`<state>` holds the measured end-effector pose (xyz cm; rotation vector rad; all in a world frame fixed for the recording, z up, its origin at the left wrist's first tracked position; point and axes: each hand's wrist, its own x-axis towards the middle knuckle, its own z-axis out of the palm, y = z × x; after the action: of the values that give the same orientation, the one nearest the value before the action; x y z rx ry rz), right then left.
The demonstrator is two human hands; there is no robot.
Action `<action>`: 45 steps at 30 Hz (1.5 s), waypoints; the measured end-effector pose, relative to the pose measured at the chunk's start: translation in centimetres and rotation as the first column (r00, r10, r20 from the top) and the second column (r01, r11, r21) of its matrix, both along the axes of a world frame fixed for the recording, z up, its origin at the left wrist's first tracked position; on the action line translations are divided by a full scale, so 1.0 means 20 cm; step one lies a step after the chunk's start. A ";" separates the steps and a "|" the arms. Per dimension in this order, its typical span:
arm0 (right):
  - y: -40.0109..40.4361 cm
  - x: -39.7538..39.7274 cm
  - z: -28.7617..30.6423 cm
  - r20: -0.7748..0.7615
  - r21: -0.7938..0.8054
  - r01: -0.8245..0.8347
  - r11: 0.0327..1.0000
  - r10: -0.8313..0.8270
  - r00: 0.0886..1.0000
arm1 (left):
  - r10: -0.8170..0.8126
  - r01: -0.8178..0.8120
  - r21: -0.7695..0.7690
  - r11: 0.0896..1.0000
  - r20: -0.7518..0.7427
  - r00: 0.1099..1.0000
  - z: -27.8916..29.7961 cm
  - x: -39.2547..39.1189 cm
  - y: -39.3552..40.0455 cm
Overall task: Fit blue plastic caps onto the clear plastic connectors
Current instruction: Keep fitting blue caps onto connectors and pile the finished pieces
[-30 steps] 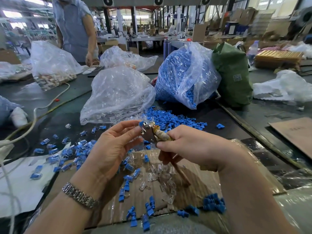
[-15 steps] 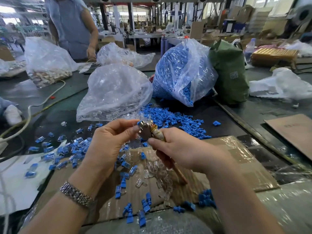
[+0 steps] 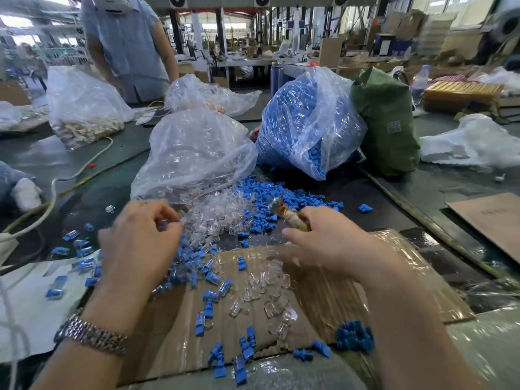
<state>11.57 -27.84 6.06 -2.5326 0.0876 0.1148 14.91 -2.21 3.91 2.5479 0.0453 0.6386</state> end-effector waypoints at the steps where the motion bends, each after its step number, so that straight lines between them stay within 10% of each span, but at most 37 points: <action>1: 0.01 0.01 -0.02 -0.024 -0.080 0.028 0.996 -0.030 0.999 | 0.068 -0.067 0.107 0.992 -0.009 0.998 0.01 0.00 0.00; 9: 0.05 0.05 -0.10 -0.099 -0.382 0.107 0.918 -0.156 0.983 | -0.508 0.545 0.074 0.835 -0.276 0.816 -0.03 -0.07 -0.17; 17: 0.06 0.04 -0.09 -0.092 -0.426 0.101 0.899 -0.154 0.984 | -0.514 0.591 0.237 0.771 -0.316 0.797 -0.09 -0.03 -0.20; 22: 0.07 0.02 -0.08 -0.032 -0.397 0.113 0.911 -0.137 0.990 | -0.567 0.581 -0.008 0.814 -0.229 0.791 -0.11 -0.03 -0.26; 29: 0.12 0.01 -0.02 0.153 0.235 -0.103 0.967 0.067 0.986 | -0.603 0.584 -0.294 0.757 0.031 0.797 -0.10 -0.04 -0.29; 38: 0.06 0.06 -0.05 0.277 0.233 0.122 0.965 -0.186 0.943 | -0.690 0.714 0.104 0.693 -0.195 0.698 -0.14 -0.02 -0.32; 45: 0.06 0.06 -0.07 0.260 0.207 0.090 0.974 -0.143 0.955 | -0.608 0.620 0.072 0.781 -0.136 0.782 -0.15 -0.01 -0.31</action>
<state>12.76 -26.64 4.66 -2.3177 0.1103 -0.2624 14.74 -8.41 0.87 2.4783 -0.7835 0.2435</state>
